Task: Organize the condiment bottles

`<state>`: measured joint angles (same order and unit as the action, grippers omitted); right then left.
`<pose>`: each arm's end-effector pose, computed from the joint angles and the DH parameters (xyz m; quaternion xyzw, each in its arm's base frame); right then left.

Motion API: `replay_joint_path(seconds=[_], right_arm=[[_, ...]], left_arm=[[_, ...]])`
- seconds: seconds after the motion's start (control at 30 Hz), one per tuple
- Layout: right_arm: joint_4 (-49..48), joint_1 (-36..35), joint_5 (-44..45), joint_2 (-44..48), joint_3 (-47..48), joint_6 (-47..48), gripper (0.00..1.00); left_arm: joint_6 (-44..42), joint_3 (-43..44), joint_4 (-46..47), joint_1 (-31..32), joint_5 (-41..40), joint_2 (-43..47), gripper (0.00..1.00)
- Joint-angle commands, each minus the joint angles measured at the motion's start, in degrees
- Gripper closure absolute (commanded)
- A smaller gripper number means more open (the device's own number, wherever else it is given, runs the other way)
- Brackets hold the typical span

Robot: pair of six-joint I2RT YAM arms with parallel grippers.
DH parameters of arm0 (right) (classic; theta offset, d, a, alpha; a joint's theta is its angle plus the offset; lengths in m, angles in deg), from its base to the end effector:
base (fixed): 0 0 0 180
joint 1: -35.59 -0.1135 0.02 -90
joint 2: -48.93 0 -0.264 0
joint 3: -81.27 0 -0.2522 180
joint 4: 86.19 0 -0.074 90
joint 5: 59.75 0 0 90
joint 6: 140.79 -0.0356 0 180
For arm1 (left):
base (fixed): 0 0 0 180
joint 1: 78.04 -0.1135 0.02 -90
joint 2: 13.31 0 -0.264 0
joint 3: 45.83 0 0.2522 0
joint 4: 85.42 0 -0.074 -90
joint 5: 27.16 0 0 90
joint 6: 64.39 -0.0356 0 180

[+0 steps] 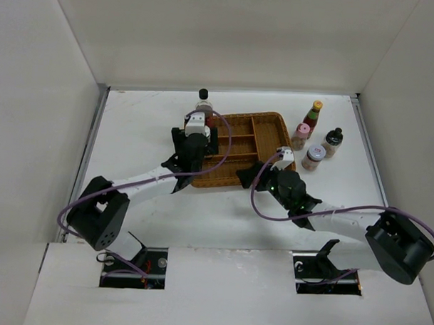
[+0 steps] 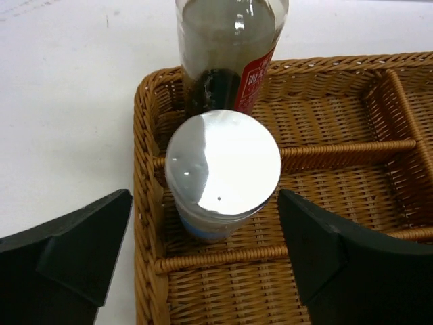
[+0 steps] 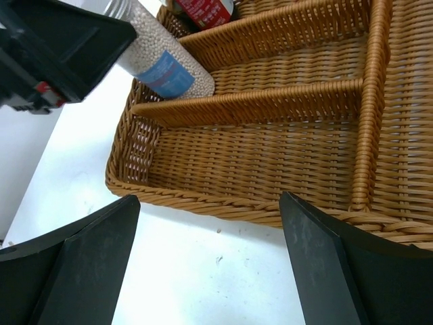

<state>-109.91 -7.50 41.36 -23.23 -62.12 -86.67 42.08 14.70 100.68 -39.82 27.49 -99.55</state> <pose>0.1879 0.1664 0.1958 0.0123 0.7749 0.3410 0.5321 0.2696 -0.1861 0.2329 -0.0250 0.7977 -0.0319 0.6018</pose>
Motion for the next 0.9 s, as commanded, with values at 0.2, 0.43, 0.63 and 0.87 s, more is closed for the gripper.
replay_joint_path(seconds=[0.2,0.43,0.63,0.87], right_arm=[[5.3,0.2,7.2,9.6,3.1,4.0,0.16],[18.8,2.6,15.7,12.0,8.6,4.2,0.67],[30.4,10.2,30.2,15.6,12.1,6.3,0.24],[35.7,24.3,30.2,8.7,15.9,8.3,0.00]], left_arm=[[1.4,-9.2,8.0,1.7,-0.8,21.0,0.00],[6.6,-20.5,7.8,0.6,-2.7,33.2,0.00],[12.3,-29.3,10.5,-1.9,-2.7,35.2,0.00],[17.1,-37.4,22.1,-5.0,-0.6,34.1,0.00]])
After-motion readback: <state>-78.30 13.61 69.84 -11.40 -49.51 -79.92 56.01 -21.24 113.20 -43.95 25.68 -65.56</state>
